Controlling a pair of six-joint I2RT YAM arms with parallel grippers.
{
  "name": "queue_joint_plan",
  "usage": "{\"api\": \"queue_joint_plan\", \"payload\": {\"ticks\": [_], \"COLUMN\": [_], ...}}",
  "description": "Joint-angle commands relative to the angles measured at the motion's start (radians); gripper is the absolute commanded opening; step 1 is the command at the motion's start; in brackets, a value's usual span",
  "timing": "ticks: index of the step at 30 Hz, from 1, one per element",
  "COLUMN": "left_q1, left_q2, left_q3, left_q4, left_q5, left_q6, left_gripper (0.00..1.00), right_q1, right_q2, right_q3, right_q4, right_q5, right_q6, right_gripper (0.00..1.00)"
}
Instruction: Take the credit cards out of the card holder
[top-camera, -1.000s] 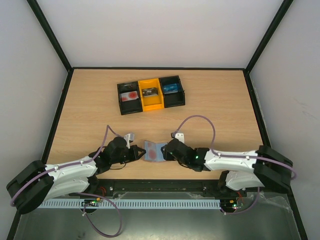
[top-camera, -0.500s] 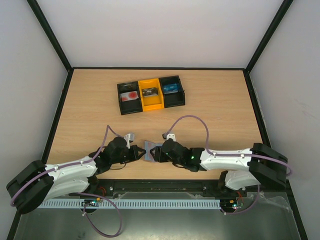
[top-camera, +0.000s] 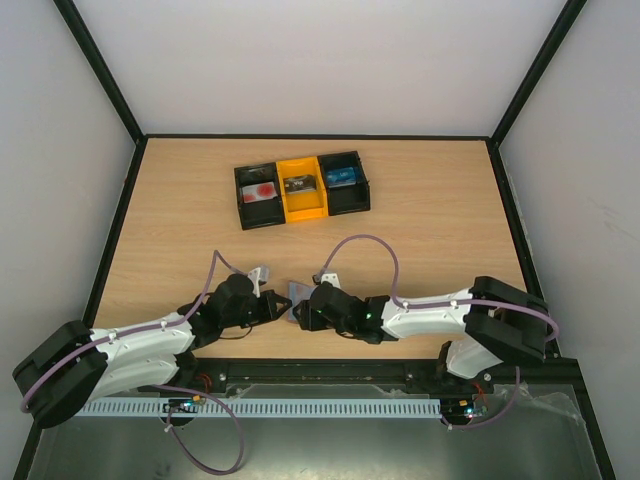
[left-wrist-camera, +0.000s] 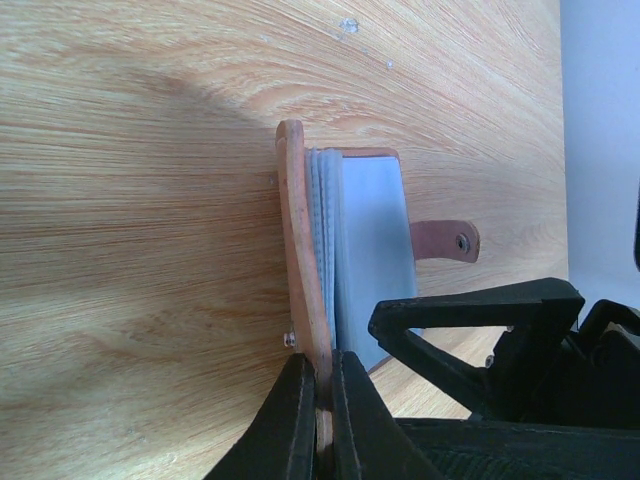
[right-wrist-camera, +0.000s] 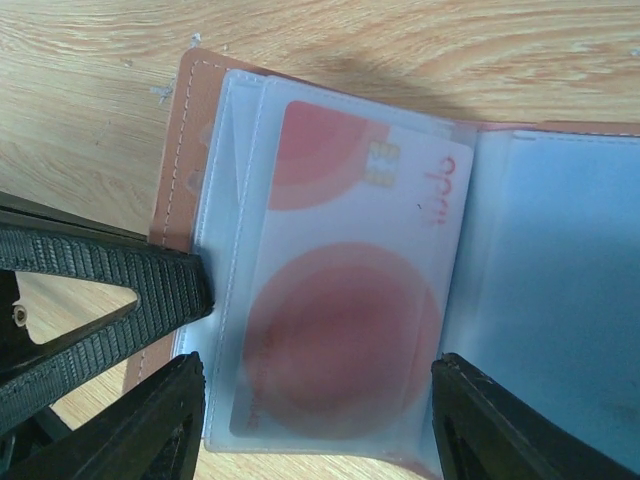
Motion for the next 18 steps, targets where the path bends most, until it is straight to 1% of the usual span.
{"api": "queue_joint_plan", "payload": {"ticks": [1,4,14,18], "left_q1": [-0.005,-0.006,-0.006,-0.005], "left_q2": [-0.001,-0.003,-0.001,-0.002], "left_q3": [-0.006,-0.005,-0.004,-0.004], "left_q4": [0.0,-0.001,-0.029,-0.039], "left_q5": [-0.011,-0.01,-0.028,-0.04], "left_q6": [0.004,0.006,0.023,0.025], "left_gripper": [0.03,0.03,0.03,0.06], "right_q1": [0.008,0.008,0.008,0.008], "right_q2": [0.036,0.046,0.004,-0.019], "right_q3": [0.031,0.032,0.012,-0.007], "right_q4": [0.009,0.006,-0.052,-0.063], "right_q5": [0.014,0.015,0.074,0.085], "right_q6": [-0.016,-0.016,-0.012,-0.007], "right_gripper": [0.61,0.61,0.52,0.52]}}
